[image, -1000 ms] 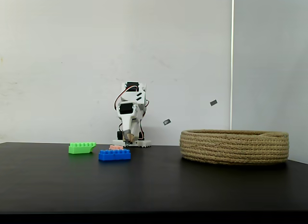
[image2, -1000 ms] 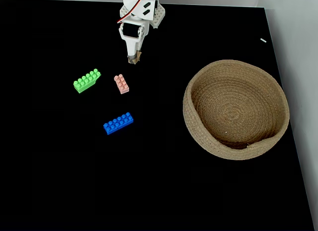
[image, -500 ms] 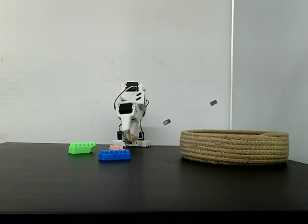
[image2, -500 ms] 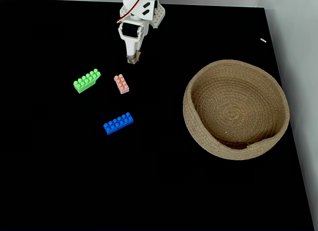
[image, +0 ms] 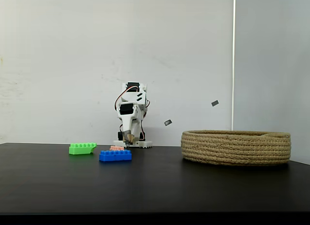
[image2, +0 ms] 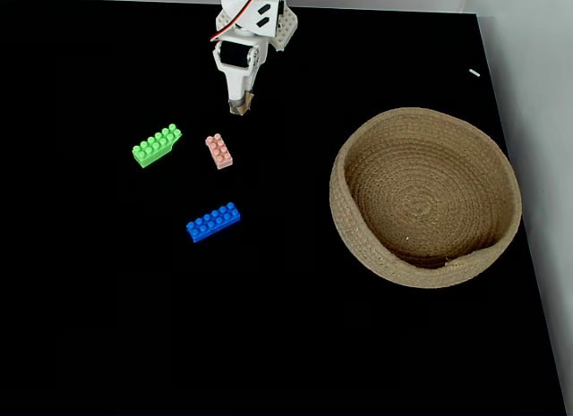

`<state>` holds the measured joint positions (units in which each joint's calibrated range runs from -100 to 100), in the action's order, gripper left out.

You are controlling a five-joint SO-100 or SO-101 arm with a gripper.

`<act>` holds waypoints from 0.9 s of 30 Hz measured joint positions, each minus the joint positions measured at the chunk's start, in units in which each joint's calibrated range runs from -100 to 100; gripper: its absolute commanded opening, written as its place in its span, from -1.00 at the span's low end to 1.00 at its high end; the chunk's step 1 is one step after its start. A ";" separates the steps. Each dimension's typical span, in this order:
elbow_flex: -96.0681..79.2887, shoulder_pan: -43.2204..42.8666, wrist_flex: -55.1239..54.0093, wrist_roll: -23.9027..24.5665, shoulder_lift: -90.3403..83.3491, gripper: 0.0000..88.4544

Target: Place the lego blocks in the tray

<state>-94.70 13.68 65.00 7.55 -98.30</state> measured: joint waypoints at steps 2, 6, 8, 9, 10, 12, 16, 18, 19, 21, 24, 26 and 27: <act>0.00 0.00 0.00 0.00 0.00 -1.00; 0.00 0.08 0.00 0.00 0.00 -1.00; 0.00 0.65 0.00 0.00 0.00 -1.00; 0.00 0.90 0.00 0.00 0.00 -1.00; 0.00 0.90 0.00 0.00 0.00 -0.99; 0.00 1.06 0.00 -0.20 0.00 -0.92; 0.44 1.06 0.00 0.83 0.85 -0.81; 2.03 1.06 0.00 2.00 4.33 -0.75; 3.09 1.06 0.00 2.69 6.19 -0.67; 5.48 0.90 0.00 4.35 10.43 -0.62; 9.99 -0.98 0.00 7.08 17.22 -0.52; 13.43 -1.79 0.00 8.35 21.63 -0.46; 15.02 -1.95 -0.16 8.94 24.26 -0.43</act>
<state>-79.67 11.73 64.84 16.48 -74.05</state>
